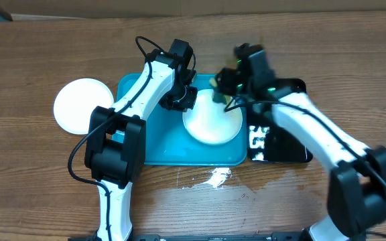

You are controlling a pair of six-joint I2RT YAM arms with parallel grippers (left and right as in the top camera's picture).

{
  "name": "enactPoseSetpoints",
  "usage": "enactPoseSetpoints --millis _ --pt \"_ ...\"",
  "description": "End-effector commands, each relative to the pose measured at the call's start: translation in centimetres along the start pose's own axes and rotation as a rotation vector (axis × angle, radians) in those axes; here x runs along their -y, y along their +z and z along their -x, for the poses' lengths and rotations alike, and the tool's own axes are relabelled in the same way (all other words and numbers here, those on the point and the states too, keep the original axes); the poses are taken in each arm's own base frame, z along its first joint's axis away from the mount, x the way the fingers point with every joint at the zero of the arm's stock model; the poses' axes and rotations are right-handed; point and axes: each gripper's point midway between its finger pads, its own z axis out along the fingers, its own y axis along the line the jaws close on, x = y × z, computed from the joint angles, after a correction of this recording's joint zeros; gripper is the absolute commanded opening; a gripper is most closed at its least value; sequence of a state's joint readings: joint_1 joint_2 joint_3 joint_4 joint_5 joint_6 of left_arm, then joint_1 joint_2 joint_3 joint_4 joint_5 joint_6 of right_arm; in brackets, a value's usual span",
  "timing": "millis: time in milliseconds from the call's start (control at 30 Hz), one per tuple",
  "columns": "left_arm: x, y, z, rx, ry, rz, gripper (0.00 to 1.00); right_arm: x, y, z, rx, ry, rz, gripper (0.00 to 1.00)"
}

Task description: Clean dirty plates on tray and stack at the side

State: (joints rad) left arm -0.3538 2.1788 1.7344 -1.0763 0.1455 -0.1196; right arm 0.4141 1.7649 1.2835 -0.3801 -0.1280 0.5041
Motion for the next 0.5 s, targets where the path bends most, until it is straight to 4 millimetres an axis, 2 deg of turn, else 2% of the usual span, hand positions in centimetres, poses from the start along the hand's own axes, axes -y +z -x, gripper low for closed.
enactPoseSetpoints --millis 0,133,167,200,300,467 --pt "-0.1 0.5 -0.4 -0.020 0.015 -0.005 0.04 -0.6 -5.0 3.2 0.038 0.049 0.107 0.46" --pt "-0.1 0.5 -0.4 -0.020 0.015 -0.005 0.04 3.4 -6.4 3.1 -0.008 0.134 0.034 0.48" --pt "-0.1 0.4 -0.4 -0.021 0.022 -0.005 0.04 4.7 -6.6 2.4 -0.049 0.154 0.017 0.50" --pt "-0.2 0.4 -0.4 -0.022 0.023 -0.001 0.04 5.1 -6.7 2.1 -0.063 0.151 0.011 0.53" --pt "-0.2 0.4 -0.5 -0.023 0.024 0.000 0.04 5.0 -6.7 1.7 -0.079 0.105 0.011 0.64" --pt "-0.2 0.4 -0.4 -0.020 0.025 -0.001 0.04 3.3 -5.7 1.3 -0.070 0.045 0.020 0.67"
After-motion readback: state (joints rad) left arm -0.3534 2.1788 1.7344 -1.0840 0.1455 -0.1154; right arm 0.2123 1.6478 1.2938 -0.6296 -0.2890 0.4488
